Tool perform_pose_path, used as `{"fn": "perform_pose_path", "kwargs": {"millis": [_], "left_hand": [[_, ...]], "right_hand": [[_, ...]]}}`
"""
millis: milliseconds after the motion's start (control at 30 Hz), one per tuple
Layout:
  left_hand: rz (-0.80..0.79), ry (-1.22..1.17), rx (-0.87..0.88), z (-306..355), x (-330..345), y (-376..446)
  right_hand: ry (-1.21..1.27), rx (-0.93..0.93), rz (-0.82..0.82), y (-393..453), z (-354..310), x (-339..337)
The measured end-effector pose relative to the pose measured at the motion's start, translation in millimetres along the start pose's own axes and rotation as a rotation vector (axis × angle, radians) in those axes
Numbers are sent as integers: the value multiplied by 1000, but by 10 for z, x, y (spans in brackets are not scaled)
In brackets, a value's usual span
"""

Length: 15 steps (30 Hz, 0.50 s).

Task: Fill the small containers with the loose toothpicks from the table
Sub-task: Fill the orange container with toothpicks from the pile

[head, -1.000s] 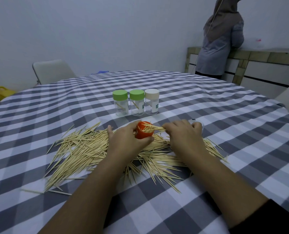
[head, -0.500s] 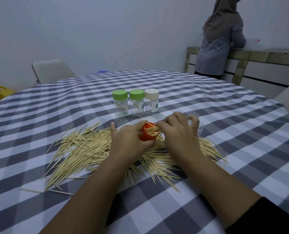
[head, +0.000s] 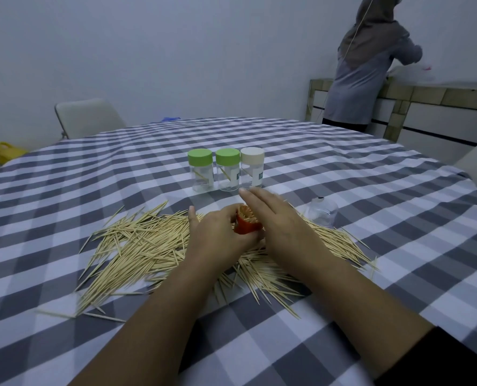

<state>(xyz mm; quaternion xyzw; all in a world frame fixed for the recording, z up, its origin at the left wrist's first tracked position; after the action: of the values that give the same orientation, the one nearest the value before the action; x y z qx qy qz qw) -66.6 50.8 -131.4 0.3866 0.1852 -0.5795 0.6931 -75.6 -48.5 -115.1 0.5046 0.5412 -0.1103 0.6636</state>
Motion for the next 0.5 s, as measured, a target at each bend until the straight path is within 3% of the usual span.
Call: {"fn": "perform_pose_path", "kwargs": {"millis": [67,233,400,500], "left_hand": [[3,-15,-4,-11,-3,0],[19,-44,-6,-32,10,6],[15,-28,-37,-71,18,21],[20,-42,-58,-107,18,26]], "right_hand": [[185,36,-45,-23,25,14],[496,99,103,-23,97,-127],[576,232,236,-77,247,-281],[644,446,242,-138,448,-210]]}}
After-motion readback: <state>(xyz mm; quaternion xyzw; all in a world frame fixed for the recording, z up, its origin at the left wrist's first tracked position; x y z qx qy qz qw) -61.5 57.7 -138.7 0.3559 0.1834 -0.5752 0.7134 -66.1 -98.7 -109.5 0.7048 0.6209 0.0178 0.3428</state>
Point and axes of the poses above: each hand's wrist, its own y-axis towards the middle knuckle, its own x-axis out of the palm, z = x × y, the point moved 9 cm from there along y, towards the middle knuckle, and after that the axes turned 9 degrees about -y, right-handed, at the moved point
